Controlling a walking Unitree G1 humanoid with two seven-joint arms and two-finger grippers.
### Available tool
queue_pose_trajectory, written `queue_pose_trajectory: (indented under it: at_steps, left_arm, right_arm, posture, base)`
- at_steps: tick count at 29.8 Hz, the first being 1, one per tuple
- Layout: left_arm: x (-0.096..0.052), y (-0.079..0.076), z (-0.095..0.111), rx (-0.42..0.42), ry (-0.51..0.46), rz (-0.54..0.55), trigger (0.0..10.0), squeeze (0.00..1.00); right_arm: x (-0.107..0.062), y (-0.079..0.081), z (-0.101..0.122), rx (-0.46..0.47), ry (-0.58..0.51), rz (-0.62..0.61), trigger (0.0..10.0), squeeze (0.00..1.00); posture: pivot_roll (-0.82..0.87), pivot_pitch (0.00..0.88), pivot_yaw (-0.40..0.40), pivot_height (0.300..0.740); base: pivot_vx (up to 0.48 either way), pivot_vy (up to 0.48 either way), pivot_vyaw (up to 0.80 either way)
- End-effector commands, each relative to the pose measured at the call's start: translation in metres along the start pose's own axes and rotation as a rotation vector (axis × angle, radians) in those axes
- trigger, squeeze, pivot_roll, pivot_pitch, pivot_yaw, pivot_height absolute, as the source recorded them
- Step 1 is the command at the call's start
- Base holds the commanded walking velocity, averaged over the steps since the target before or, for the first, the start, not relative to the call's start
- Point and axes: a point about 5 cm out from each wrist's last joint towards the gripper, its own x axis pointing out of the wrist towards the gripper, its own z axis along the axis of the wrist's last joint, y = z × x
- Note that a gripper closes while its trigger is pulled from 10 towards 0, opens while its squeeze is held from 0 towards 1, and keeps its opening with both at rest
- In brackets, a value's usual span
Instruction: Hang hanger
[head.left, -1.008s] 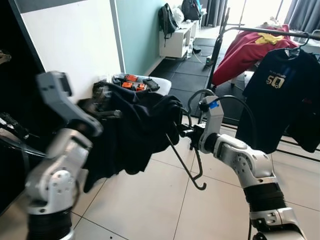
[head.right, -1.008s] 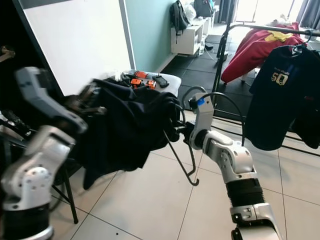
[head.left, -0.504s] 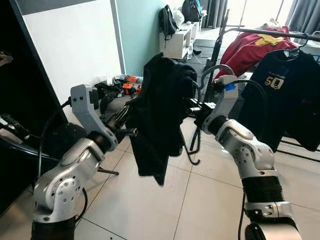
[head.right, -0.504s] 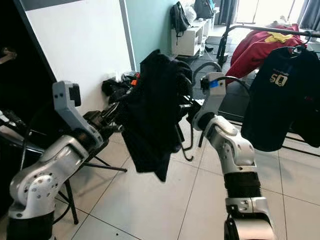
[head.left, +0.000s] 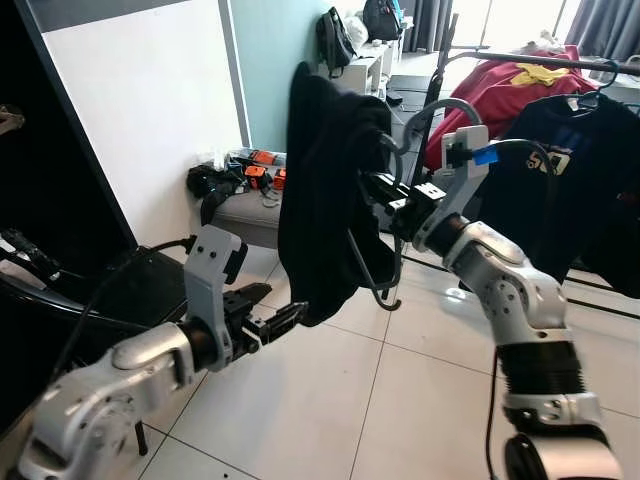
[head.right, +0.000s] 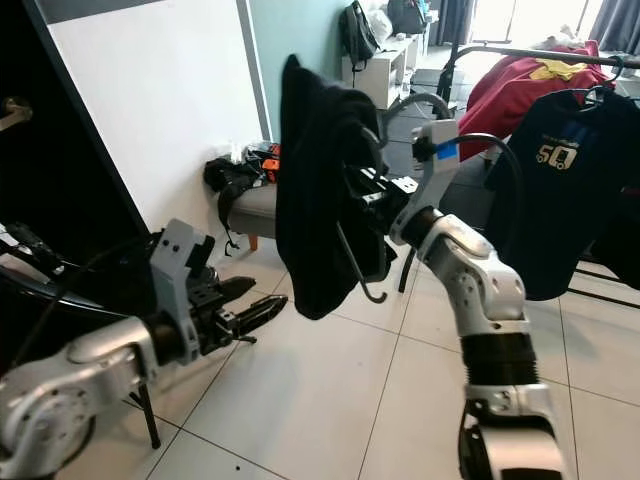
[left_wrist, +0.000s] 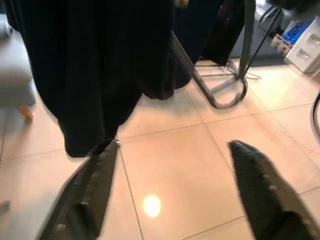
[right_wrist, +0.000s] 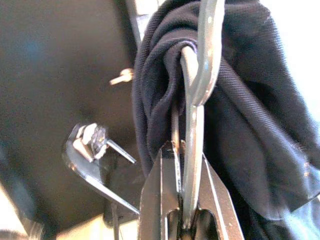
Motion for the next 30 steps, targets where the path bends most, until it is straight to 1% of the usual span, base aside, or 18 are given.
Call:
queue_pose_trajectory:
  at_steps: [1, 3, 4, 5, 6, 7, 8, 9, 10, 12, 13, 15, 17, 18, 20, 23, 26, 30]
  left_arm:
    - [-0.011, 0.010, 0.029, 0.055, -0.133, 0.028, 10.0, 1.00]
    - [-0.022, 0.022, 0.061, 0.100, -0.288, 0.075, 10.0, 1.00]
    - [-0.022, 0.022, 0.061, 0.100, -0.288, 0.075, 10.0, 1.00]
    - [-0.029, 0.025, 0.077, 0.119, -0.363, 0.075, 10.0, 1.00]
    - [-0.029, 0.025, 0.077, 0.119, -0.363, 0.075, 10.0, 1.00]
    - [-0.038, 0.026, 0.093, 0.150, -0.440, 0.058, 10.0, 0.00]
    - [-0.038, 0.026, 0.093, 0.150, -0.440, 0.058, 10.0, 0.00]
    - [-0.051, 0.018, 0.116, 0.228, -0.523, -0.042, 10.0, 0.00]
    - [-0.054, 0.016, 0.120, 0.251, -0.531, -0.077, 10.0, 0.00]
    - [-0.056, 0.006, 0.116, 0.296, -0.481, -0.199, 10.0, 0.00]
    - [-0.056, 0.006, 0.116, 0.296, -0.481, -0.199, 10.0, 0.00]
    - [-0.056, 0.000, 0.106, 0.302, -0.423, -0.295, 10.0, 0.00]
    - [-0.055, -0.002, 0.101, 0.295, -0.396, -0.336, 10.0, 0.00]
    - [-0.055, -0.002, 0.101, 0.295, -0.396, -0.336, 10.0, 0.00]
    - [-0.054, -0.002, 0.087, 0.303, -0.319, -0.387, 10.0, 0.00]
    - [-0.053, 0.000, 0.080, 0.312, -0.287, -0.394, 10.0, 0.00]
    - [-0.054, 0.007, 0.078, 0.315, -0.291, -0.358, 10.0, 0.00]
    - [-0.054, 0.009, 0.079, 0.309, -0.307, -0.337, 10.0, 0.00]
  right_arm:
    - [-0.003, 0.009, 0.016, -0.055, -0.069, 0.103, 10.0, 0.00]
    - [-0.017, 0.005, 0.022, -0.107, -0.063, 0.158, 10.0, 0.00]
    - [-0.017, 0.005, 0.022, -0.107, -0.063, 0.158, 10.0, 0.00]
    - [-0.025, 0.004, 0.026, -0.124, -0.064, 0.193, 10.0, 0.00]
    - [-0.025, 0.004, 0.026, -0.124, -0.064, 0.193, 10.0, 0.00]
    - [-0.034, 0.002, 0.030, -0.147, -0.063, 0.230, 10.0, 0.00]
    - [-0.034, 0.002, 0.030, -0.147, -0.063, 0.230, 10.0, 0.00]
    - [-0.051, 0.001, 0.038, -0.187, -0.061, 0.322, 10.0, 0.00]
    - [-0.055, 0.000, 0.039, -0.201, -0.058, 0.350, 10.0, 0.00]
    - [-0.061, 0.004, 0.042, -0.191, -0.059, 0.426, 10.0, 0.00]
    - [-0.061, 0.004, 0.042, -0.191, -0.059, 0.426, 10.0, 0.00]
    - [-0.063, 0.008, 0.042, -0.179, -0.055, 0.493, 10.0, 0.00]
    - [-0.064, 0.011, 0.041, -0.175, -0.051, 0.522, 10.0, 0.00]
    - [-0.064, 0.011, 0.041, -0.175, -0.051, 0.522, 10.0, 0.00]
    - [-0.063, 0.018, 0.039, -0.174, -0.038, 0.607, 10.0, 0.00]
    - [-0.063, 0.020, 0.041, -0.170, -0.039, 0.650, 10.0, 0.00]
    - [-0.064, 0.021, 0.050, -0.171, -0.055, 0.702, 10.0, 0.00]
    - [-0.065, 0.021, 0.055, -0.176, -0.057, 0.718, 10.0, 0.00]
  posture:
    - [-0.06, 0.000, 0.045, 0.740]
    - [-0.07, 0.000, 0.048, 0.740]
    - [-0.07, 0.000, 0.048, 0.740]
    - [-0.07, 0.000, 0.050, 0.740]
    - [-0.07, 0.000, 0.050, 0.740]
    - [-0.08, 0.000, 0.053, 0.740]
    - [-0.08, 0.000, 0.053, 0.740]
    - [-0.08, 0.000, 0.059, 0.740]
    - [-0.08, 0.000, 0.060, 0.740]
    - [-0.08, 0.000, 0.062, 0.740]
    - [-0.08, 0.000, 0.062, 0.740]
    - [-0.07, 0.000, 0.064, 0.740]
    - [-0.07, 0.000, 0.064, 0.740]
    - [-0.07, 0.000, 0.064, 0.740]
    - [-0.08, 0.000, 0.063, 0.740]
    - [-0.08, 0.000, 0.059, 0.740]
    - [-0.08, 0.000, 0.051, 0.740]
    - [-0.08, 0.000, 0.045, 0.740]
  base:
    - [0.000, 0.000, 0.00]
    - [0.000, 0.000, 0.00]
    - [0.000, 0.000, 0.00]
    - [0.000, 0.000, 0.00]
    - [0.000, 0.000, 0.00]
    - [0.000, 0.000, 0.00]
    - [0.000, 0.000, 0.00]
    - [0.000, 0.000, 0.00]
    - [0.000, 0.000, 0.00]
    - [0.000, 0.000, 0.00]
    - [0.000, 0.000, 0.00]
    - [0.000, 0.000, 0.00]
    - [0.000, 0.000, 0.00]
    - [0.000, 0.000, 0.00]
    - [0.000, 0.000, 0.00]
    - [0.000, 0.000, 0.00]
    - [0.000, 0.000, 0.00]
    - [0.000, 0.000, 0.00]
